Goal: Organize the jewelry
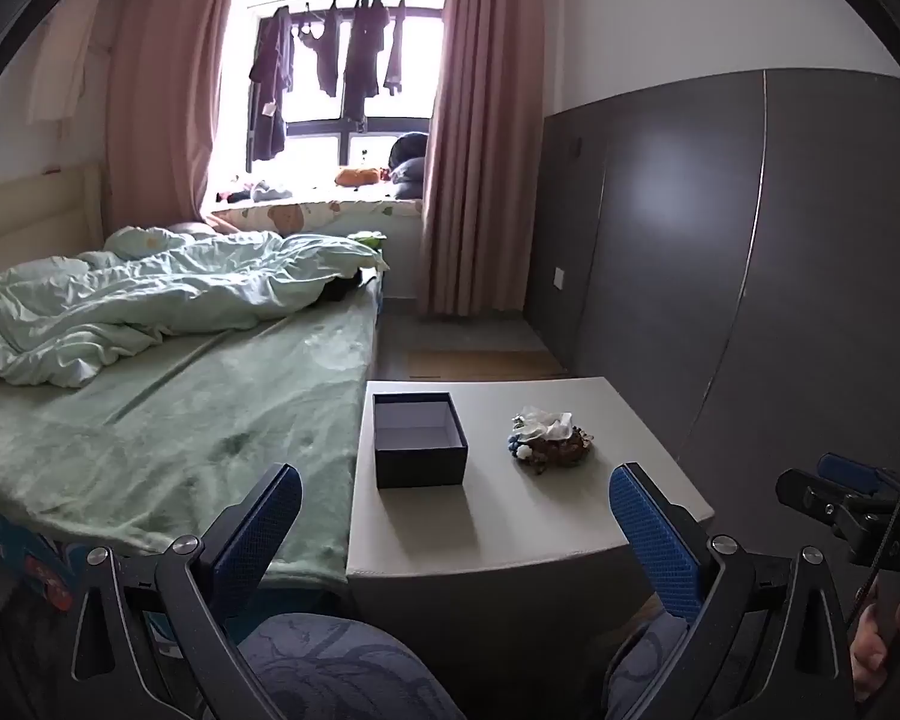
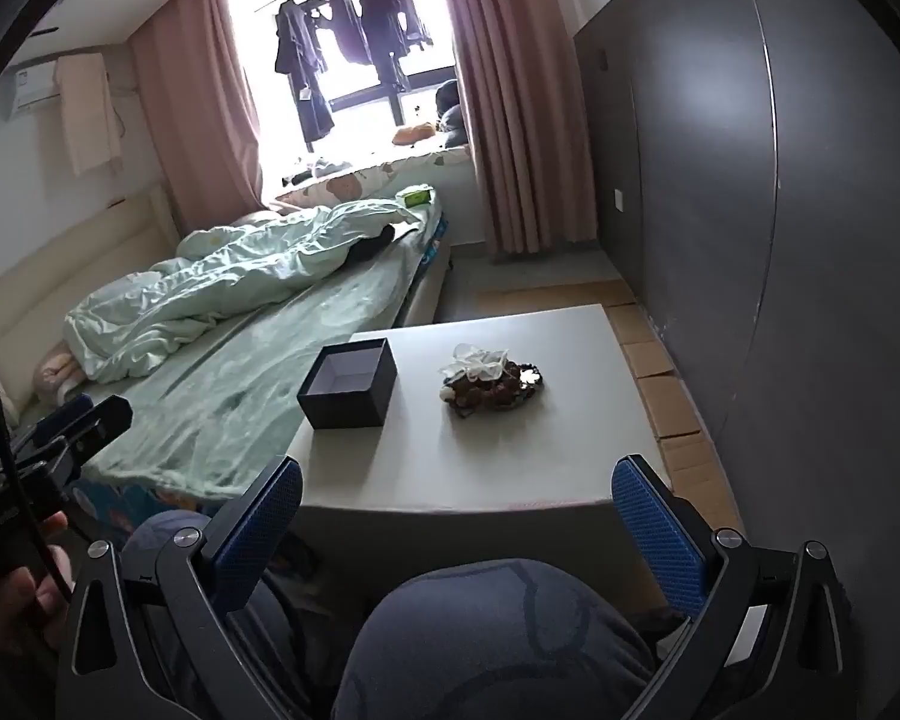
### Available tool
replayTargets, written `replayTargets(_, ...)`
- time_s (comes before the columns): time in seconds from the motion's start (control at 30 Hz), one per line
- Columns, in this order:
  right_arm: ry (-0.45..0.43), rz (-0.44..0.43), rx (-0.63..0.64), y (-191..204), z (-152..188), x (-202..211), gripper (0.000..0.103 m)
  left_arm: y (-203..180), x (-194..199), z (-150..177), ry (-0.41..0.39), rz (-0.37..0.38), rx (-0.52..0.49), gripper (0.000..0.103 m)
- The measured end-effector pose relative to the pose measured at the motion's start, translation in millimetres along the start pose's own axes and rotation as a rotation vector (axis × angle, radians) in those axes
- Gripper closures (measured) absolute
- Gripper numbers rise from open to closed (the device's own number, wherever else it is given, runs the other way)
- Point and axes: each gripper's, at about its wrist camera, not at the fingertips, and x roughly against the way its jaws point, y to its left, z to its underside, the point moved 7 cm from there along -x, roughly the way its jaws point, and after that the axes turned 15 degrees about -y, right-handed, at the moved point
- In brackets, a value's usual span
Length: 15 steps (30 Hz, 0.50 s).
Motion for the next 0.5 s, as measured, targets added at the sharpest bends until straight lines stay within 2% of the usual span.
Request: replayTargets(0.5,0.008,0.010,0.001,-1.1,0.0,-1.3,0.000,3.0,8.2,1.0,-0.005,-0.019,-0.009,0.000)
